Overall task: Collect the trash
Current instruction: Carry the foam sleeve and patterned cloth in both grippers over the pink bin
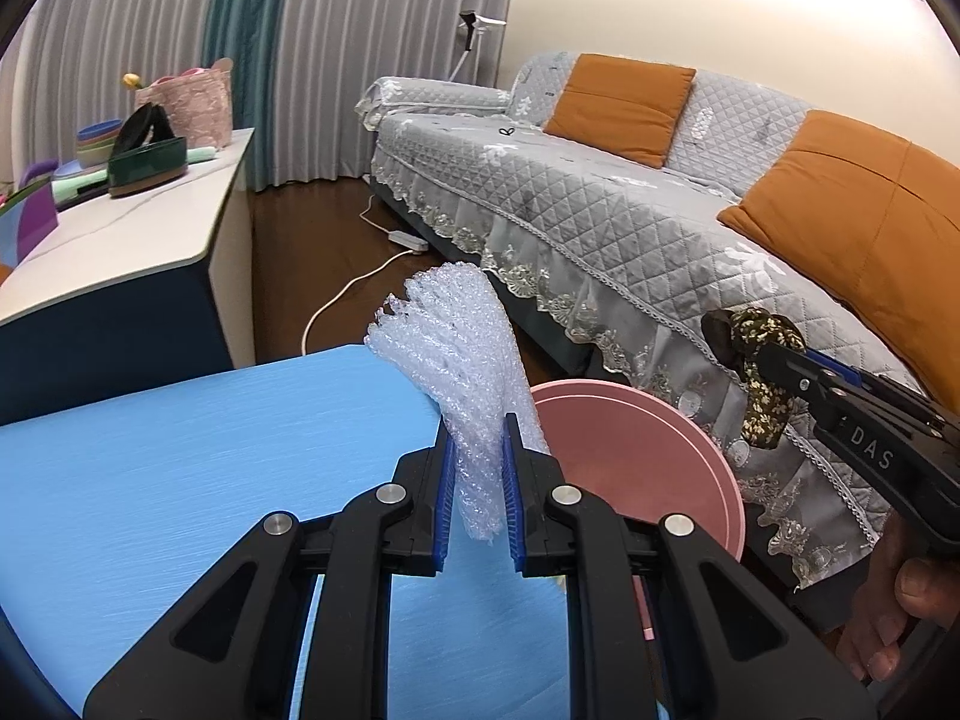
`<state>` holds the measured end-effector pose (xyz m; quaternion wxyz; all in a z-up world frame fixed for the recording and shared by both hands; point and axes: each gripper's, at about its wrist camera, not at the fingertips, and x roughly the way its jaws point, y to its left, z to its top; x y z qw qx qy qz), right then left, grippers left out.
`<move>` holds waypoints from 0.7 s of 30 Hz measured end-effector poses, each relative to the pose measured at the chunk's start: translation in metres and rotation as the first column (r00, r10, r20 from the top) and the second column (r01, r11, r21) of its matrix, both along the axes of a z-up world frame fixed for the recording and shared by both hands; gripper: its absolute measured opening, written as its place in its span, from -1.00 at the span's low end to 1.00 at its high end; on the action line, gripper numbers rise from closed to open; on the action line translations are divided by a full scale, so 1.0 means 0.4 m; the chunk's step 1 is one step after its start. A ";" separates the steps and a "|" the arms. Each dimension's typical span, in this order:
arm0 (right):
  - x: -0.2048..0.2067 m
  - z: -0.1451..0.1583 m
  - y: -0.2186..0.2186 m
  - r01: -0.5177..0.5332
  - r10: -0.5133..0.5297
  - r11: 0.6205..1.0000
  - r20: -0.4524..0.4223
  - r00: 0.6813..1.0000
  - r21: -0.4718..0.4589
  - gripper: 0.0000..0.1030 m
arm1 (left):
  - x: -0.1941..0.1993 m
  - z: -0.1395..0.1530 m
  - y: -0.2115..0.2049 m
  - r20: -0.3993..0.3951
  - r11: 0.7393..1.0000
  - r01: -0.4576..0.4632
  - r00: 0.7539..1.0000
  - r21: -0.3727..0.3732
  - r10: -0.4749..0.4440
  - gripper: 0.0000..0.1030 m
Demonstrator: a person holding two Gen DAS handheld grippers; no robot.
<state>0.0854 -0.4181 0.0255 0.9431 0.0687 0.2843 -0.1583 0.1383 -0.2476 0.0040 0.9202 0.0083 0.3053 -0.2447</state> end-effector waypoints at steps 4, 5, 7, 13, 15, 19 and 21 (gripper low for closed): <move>-0.003 -0.008 -0.012 0.011 -0.012 1.000 -0.008 1.000 -0.028 -0.55 | -0.002 -0.005 -0.028 0.001 1.000 0.024 1.000 0.002 -0.024 -0.72; -0.004 -0.011 -0.015 0.014 -0.014 0.999 -0.011 1.000 -0.034 -0.55 | -0.002 -0.007 -0.037 0.000 1.000 0.031 1.000 0.003 -0.031 -0.72; -0.006 -0.015 -0.020 0.016 -0.016 0.999 -0.012 1.000 -0.037 -0.55 | -0.005 -0.012 -0.052 0.002 0.999 0.048 0.999 0.007 -0.048 -0.72; -0.005 -0.026 -0.032 0.022 -0.023 0.999 -0.019 1.000 -0.040 -0.55 | -0.009 -0.027 -0.082 -0.004 0.997 0.078 0.997 0.013 -0.078 -0.72; -0.005 -0.028 -0.035 0.023 -0.024 0.999 -0.021 0.999 -0.039 -0.55 | -0.009 -0.034 -0.091 -0.007 0.996 0.087 0.996 0.013 -0.087 -0.72; -0.002 -0.038 -0.047 0.028 -0.029 0.999 -0.029 0.999 -0.039 -0.55 | -0.007 -0.044 -0.108 -0.014 0.995 0.098 0.995 0.013 -0.098 -0.72; -0.002 -0.043 -0.052 0.031 -0.032 0.999 -0.033 0.999 -0.037 -0.55 | -0.004 -0.050 -0.115 -0.018 0.995 0.102 0.995 0.013 -0.102 -0.72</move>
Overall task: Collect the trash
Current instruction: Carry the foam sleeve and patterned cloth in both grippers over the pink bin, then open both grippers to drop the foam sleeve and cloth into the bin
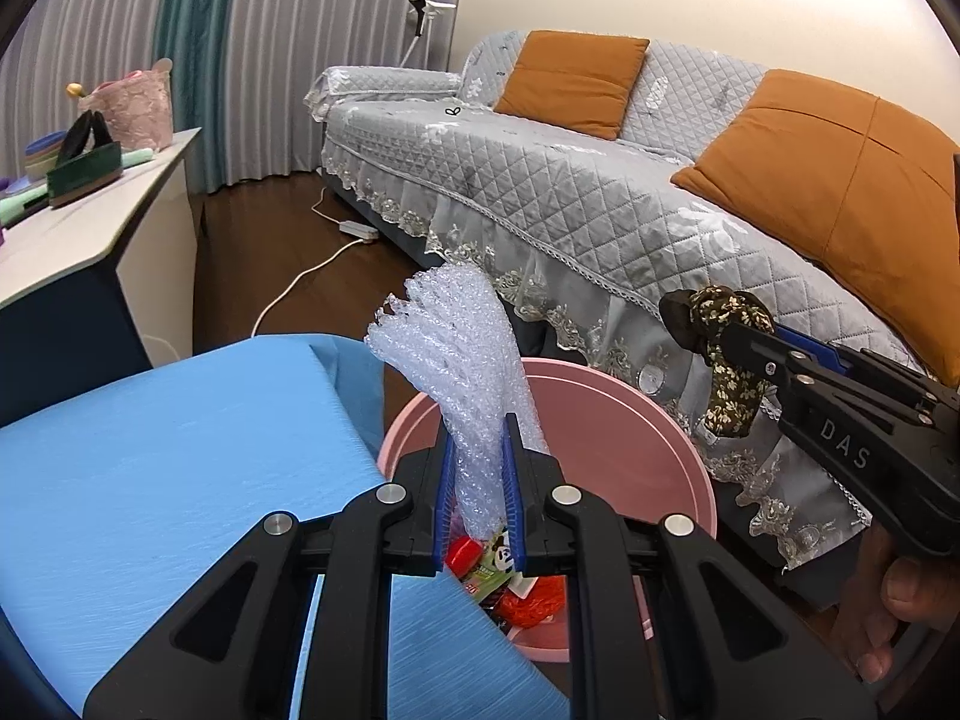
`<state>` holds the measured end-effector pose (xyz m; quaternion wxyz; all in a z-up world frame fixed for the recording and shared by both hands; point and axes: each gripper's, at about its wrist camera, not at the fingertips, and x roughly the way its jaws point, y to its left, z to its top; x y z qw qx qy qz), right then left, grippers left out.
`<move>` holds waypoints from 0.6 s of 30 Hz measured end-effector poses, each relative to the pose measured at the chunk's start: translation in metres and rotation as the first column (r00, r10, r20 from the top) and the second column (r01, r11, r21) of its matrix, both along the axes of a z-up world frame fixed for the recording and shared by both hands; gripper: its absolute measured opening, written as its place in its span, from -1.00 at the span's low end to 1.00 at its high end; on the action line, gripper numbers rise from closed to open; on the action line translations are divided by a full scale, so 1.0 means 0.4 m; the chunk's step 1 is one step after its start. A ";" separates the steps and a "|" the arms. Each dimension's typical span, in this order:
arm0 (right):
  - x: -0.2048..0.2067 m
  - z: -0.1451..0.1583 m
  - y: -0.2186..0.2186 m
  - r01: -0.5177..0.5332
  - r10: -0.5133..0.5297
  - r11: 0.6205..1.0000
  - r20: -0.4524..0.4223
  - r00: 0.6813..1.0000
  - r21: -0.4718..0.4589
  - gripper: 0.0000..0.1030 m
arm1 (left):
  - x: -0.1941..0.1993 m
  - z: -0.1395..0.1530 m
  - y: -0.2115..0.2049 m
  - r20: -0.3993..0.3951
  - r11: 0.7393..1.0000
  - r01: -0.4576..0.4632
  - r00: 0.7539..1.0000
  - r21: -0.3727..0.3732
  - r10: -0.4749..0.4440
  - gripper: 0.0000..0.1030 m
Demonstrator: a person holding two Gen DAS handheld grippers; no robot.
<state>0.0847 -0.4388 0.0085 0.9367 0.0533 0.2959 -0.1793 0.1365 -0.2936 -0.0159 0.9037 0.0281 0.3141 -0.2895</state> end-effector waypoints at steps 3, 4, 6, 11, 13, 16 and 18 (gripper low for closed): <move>0.001 -0.005 -0.003 0.001 -0.001 1.000 -0.004 1.000 -0.001 -0.55 | 0.004 -0.009 -0.011 -0.005 1.000 0.006 1.000 0.001 -0.006 -0.72; 0.001 -0.008 -0.006 0.000 0.000 1.000 -0.005 1.000 -0.001 -0.55 | 0.006 -0.011 -0.014 -0.006 1.000 0.008 1.000 0.001 -0.008 -0.72; 0.002 -0.012 -0.010 0.002 -0.002 1.000 -0.008 1.000 0.000 -0.55 | 0.008 -0.015 -0.018 -0.009 1.000 0.010 1.000 -0.001 -0.010 -0.72; 0.004 -0.019 -0.017 0.003 -0.003 1.000 -0.013 1.000 0.006 -0.55 | 0.014 -0.023 -0.033 -0.013 1.000 0.018 1.000 0.001 -0.018 -0.72; 0.005 -0.023 -0.020 0.001 -0.001 1.000 -0.016 1.000 0.008 -0.55 | 0.016 -0.024 -0.033 -0.014 1.000 0.018 1.000 0.002 -0.018 -0.72; 0.006 -0.027 -0.027 -0.003 0.004 1.000 -0.018 1.000 0.022 -0.51 | 0.016 -0.026 -0.035 -0.015 1.000 0.027 1.000 0.003 -0.027 -0.71; 0.008 -0.031 -0.032 -0.010 0.011 0.999 -0.021 1.000 0.043 -0.39 | 0.017 -0.029 -0.043 -0.018 0.999 0.035 0.999 0.016 -0.034 -0.60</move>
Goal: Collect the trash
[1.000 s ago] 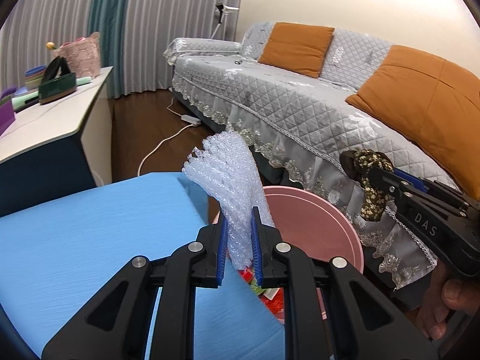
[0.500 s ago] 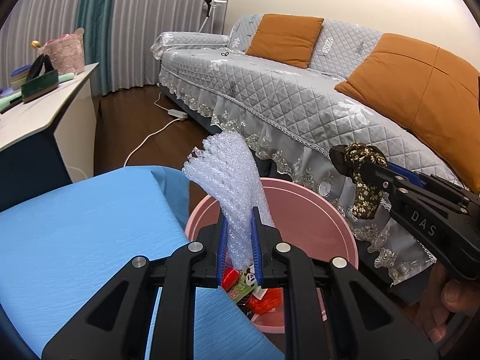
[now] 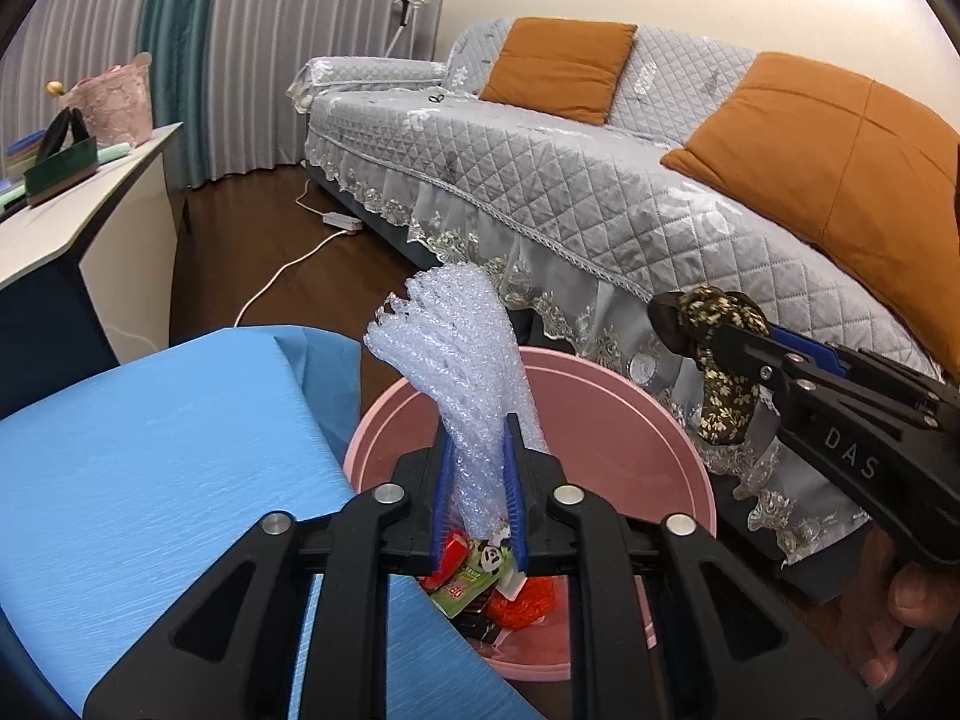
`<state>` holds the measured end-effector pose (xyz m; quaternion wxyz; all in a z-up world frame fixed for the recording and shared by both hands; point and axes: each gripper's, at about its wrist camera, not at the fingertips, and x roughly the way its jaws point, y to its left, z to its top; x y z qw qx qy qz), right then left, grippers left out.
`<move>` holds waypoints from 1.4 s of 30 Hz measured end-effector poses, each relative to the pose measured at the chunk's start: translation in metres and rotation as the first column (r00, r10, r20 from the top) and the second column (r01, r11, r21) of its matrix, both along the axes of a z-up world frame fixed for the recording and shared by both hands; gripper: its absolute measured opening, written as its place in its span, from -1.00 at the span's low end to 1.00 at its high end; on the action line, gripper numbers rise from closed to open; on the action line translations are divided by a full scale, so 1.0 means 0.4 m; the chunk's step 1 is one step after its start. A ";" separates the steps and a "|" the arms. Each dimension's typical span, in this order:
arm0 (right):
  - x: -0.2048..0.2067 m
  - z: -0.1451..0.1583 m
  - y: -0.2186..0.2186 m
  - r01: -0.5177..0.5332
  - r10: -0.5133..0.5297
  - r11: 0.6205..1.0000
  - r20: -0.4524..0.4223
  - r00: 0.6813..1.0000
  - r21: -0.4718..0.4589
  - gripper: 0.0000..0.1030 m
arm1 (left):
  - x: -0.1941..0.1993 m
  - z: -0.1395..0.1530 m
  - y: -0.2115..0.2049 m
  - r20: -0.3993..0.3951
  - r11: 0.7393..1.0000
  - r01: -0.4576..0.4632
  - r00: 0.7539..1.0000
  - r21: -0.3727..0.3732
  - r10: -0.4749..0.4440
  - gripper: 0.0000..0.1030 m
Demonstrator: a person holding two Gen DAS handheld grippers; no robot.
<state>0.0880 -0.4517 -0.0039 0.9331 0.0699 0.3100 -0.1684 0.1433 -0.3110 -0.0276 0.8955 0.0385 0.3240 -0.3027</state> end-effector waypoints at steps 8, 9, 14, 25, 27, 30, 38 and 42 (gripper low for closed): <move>-0.010 0.021 0.003 0.021 -0.020 1.000 0.017 1.000 -0.019 0.44 | -0.003 0.006 0.028 0.005 0.998 -0.062 0.998 0.013 0.062 0.10; -0.011 0.025 0.004 0.019 -0.019 1.000 0.020 1.000 -0.018 0.46 | -0.003 0.010 0.034 0.007 0.997 -0.070 0.998 0.012 0.070 0.11; -0.026 0.055 0.015 0.022 -0.022 1.000 0.037 0.999 -0.017 0.61 | -0.015 0.043 0.070 0.033 0.994 -0.113 0.993 0.002 0.113 0.32; -0.068 0.147 0.097 -0.003 -0.001 0.999 0.094 0.996 0.038 0.90 | -0.065 0.154 0.184 0.070 0.983 -0.170 0.982 -0.071 0.175 0.69; -0.075 0.165 0.115 -0.011 0.004 0.998 0.103 0.995 0.066 0.90 | -0.077 0.174 0.209 0.085 0.978 -0.193 0.976 -0.075 0.199 0.78; -0.094 0.201 0.152 -0.046 0.037 0.997 0.129 0.991 0.069 0.90 | -0.097 0.203 0.249 0.097 0.971 -0.219 0.969 -0.097 0.228 0.80; -0.177 0.280 0.219 -0.099 0.093 0.995 0.167 0.982 0.027 0.90 | -0.156 0.249 0.293 0.135 0.967 -0.242 0.958 -0.085 0.251 0.84; -0.225 0.322 0.222 -0.122 0.106 0.991 0.210 0.972 0.061 0.90 | -0.175 0.264 0.321 0.130 0.958 -0.273 0.950 -0.094 0.283 0.84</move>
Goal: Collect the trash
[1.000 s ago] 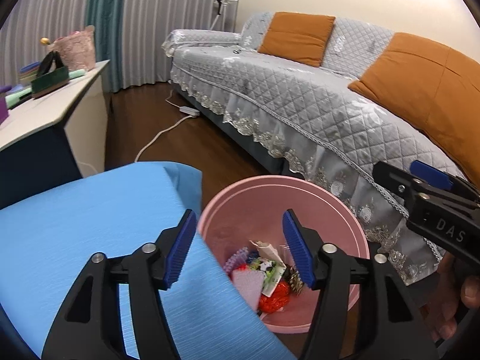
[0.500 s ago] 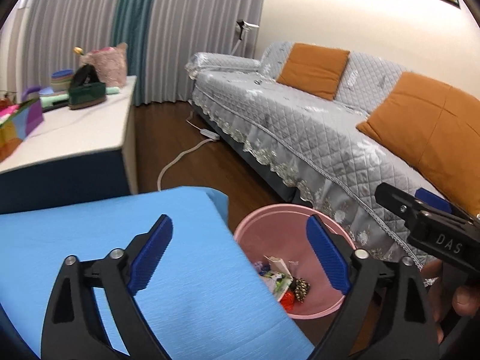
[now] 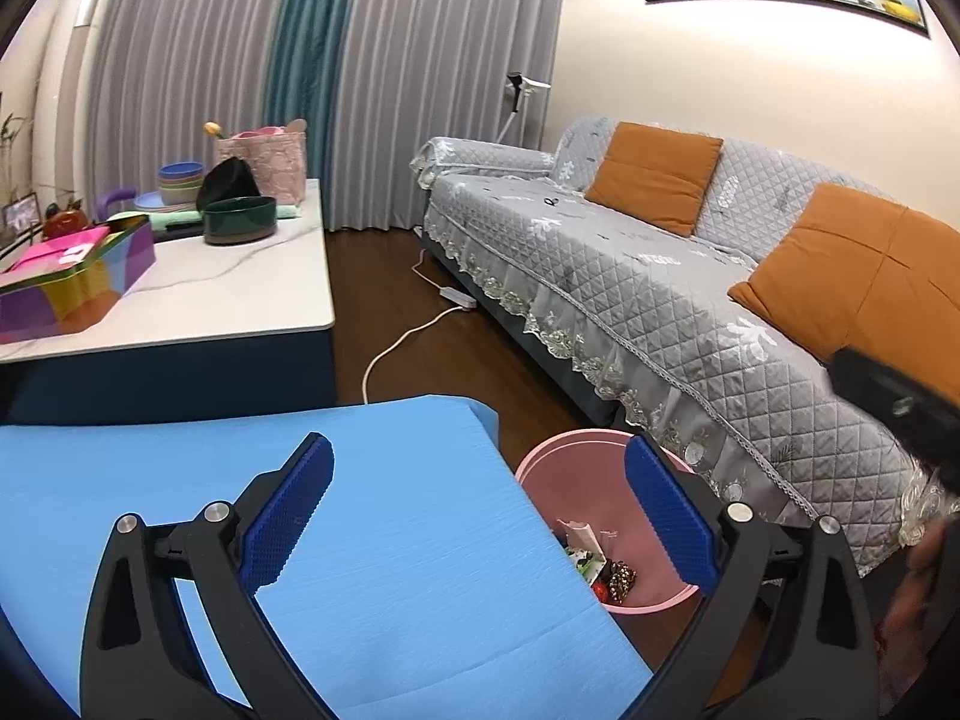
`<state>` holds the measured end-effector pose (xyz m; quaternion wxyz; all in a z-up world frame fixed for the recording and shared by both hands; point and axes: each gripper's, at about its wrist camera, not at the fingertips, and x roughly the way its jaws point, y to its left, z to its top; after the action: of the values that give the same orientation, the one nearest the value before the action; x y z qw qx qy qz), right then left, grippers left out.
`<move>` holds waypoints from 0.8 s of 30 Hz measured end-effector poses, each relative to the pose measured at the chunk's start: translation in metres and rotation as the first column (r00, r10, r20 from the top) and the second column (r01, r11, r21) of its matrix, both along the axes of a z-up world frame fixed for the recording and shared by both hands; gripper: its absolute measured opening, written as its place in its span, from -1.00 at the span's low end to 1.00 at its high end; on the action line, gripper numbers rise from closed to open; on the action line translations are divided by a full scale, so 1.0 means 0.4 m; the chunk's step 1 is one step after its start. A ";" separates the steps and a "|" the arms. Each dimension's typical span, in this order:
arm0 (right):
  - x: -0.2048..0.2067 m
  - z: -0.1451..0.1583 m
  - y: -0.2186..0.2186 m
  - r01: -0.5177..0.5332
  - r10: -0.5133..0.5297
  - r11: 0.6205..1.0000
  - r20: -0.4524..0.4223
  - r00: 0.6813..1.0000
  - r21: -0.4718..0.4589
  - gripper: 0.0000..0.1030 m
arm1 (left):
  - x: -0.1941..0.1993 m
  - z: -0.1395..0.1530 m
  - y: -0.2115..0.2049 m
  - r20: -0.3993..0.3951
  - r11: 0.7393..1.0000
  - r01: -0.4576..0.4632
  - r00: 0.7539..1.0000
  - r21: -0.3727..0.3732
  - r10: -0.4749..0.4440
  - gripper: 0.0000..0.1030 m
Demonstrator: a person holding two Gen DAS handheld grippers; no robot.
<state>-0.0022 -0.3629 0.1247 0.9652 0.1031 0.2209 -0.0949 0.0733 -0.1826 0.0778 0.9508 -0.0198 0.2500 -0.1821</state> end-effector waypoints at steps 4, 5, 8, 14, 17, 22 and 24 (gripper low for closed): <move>-0.035 0.038 0.023 -0.026 0.026 1.000 0.034 0.999 0.004 0.90 | -0.031 0.021 0.043 0.006 0.998 -0.057 0.998 0.005 0.057 0.84; -0.043 0.046 0.033 -0.033 0.033 0.999 0.040 0.999 -0.002 0.90 | -0.041 0.027 0.052 0.010 0.998 -0.069 0.998 0.010 0.069 0.84; -0.065 0.052 0.066 -0.058 0.058 0.998 0.053 0.997 -0.008 0.90 | -0.092 0.047 0.093 0.049 0.993 -0.106 0.993 0.042 0.104 0.84; -0.111 0.014 0.170 -0.112 0.114 0.992 0.028 0.993 -0.065 0.90 | -0.198 0.057 0.191 0.081 0.980 -0.192 0.979 0.050 0.188 0.85; -0.138 -0.021 0.222 -0.125 0.126 0.988 0.014 0.992 -0.087 0.90 | -0.245 0.043 0.245 0.076 0.971 -0.231 0.971 0.054 0.226 0.85; -0.167 -0.086 0.286 -0.151 0.148 0.984 -0.038 0.988 -0.098 0.90 | -0.312 0.006 0.325 0.056 0.949 -0.303 0.952 0.081 0.300 0.85; -0.175 -0.108 0.298 -0.160 0.155 0.982 -0.054 0.986 -0.096 0.90 | -0.335 -0.009 0.348 0.047 0.941 -0.327 0.945 0.087 0.324 0.85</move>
<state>-0.0724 -0.2436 0.0816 0.9683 0.0345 0.2453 -0.0314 -0.0607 -0.0435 0.0741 0.9716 -0.0131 0.2361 -0.0108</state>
